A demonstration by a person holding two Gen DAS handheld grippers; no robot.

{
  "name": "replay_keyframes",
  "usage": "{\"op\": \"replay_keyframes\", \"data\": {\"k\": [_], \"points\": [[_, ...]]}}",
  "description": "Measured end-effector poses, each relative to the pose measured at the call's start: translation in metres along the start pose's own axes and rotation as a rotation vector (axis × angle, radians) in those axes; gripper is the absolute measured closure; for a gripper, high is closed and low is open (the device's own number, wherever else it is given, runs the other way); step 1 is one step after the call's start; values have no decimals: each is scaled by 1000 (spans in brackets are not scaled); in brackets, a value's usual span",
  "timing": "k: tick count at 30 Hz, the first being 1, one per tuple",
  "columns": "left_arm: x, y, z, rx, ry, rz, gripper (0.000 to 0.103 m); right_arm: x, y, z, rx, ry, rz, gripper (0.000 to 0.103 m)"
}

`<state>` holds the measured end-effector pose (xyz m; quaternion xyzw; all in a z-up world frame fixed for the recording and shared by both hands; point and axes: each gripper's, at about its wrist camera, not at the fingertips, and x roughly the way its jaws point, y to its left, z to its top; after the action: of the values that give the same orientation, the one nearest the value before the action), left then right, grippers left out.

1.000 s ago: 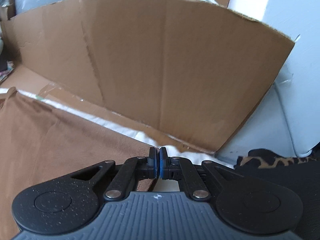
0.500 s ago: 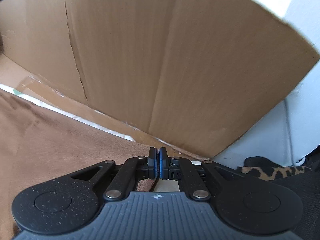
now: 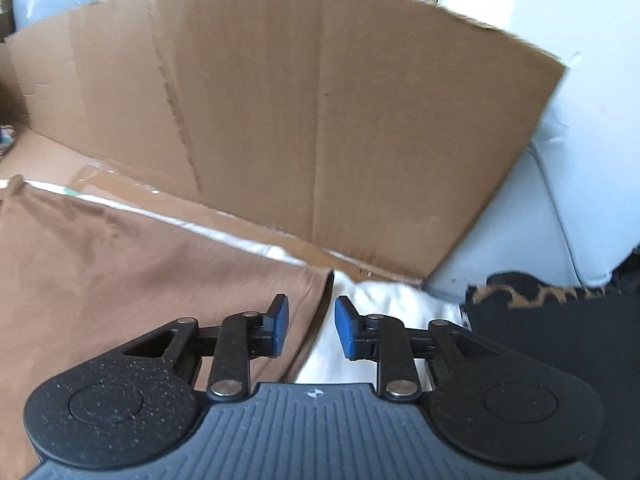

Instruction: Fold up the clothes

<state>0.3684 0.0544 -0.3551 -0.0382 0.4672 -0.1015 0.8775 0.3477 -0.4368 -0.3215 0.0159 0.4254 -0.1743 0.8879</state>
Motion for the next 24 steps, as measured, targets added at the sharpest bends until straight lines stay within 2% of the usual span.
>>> {"op": "replay_keyframes", "data": {"k": [8, 11, 14, 21, 24], "points": [[-5, -5, -1, 4, 2, -5, 56, -37, 15, -30, -39, -1, 44, 65], [-6, -6, -2, 9, 3, -6, 56, -48, 20, -41, -59, 13, 67, 58], [-6, -6, -2, 7, 5, -9, 56, -50, 31, -56, -86, 23, 85, 52], [-2, -8, -6, 7, 17, -12, 56, -36, 55, -83, -132, 60, 95, 51], [0, -8, -8, 6, 24, -14, 56, -30, 60, -86, -111, 59, 105, 51]]}}
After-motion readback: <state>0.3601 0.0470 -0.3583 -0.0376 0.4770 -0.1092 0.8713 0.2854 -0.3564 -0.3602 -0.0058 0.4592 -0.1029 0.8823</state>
